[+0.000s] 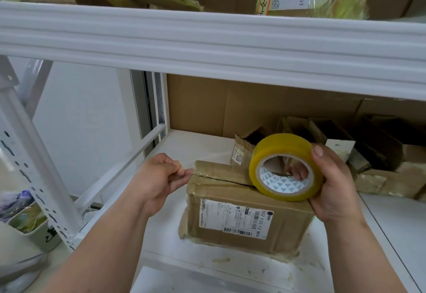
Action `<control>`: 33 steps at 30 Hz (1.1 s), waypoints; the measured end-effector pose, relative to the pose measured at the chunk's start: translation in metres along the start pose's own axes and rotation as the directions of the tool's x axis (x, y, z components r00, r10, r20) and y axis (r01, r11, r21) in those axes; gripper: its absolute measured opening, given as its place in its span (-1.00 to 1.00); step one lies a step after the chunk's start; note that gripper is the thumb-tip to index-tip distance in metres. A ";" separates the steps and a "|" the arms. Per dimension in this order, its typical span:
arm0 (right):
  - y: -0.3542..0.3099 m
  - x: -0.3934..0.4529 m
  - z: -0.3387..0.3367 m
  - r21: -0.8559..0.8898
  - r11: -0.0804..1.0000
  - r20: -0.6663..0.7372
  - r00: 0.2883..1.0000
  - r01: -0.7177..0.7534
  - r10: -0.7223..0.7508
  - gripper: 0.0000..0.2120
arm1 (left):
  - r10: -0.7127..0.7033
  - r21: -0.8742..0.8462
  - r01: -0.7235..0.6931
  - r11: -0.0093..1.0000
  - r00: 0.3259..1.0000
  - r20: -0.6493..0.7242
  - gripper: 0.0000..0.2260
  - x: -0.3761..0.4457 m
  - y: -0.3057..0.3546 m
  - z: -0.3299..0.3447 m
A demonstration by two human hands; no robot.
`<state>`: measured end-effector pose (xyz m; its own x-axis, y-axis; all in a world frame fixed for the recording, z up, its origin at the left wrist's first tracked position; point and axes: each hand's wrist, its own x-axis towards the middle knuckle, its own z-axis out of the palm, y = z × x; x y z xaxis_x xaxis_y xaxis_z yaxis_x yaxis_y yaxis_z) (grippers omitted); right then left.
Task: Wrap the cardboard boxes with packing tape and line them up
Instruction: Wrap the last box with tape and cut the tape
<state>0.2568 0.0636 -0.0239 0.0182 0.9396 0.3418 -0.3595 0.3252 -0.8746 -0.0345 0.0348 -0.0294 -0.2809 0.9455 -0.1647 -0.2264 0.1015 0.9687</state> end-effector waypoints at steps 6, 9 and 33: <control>0.002 -0.004 0.000 0.004 0.999 -0.022 0.999 0.050 -0.049 -0.90 | -0.061 0.174 0.061 0.983 0.998 -0.007 -0.77 -0.004 -0.005 -0.003; 0.001 -0.009 -0.002 -0.028 0.998 -0.002 0.998 0.060 -0.060 -0.88 | -0.076 0.265 0.076 0.961 0.997 -0.009 -0.76 -0.004 -0.012 0.001; -0.004 -0.025 -0.003 -0.152 0.988 0.091 0.996 0.006 0.008 -0.38 | -0.013 0.896 -0.444 0.001 0.896 0.444 0.20 -0.037 -0.017 0.044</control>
<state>0.2611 0.0387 -0.0302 -0.0701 0.9285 0.3647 -0.2130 0.3433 -0.9148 0.0206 0.0112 -0.0317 0.1659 0.9831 -0.0777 0.9602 -0.1430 0.2401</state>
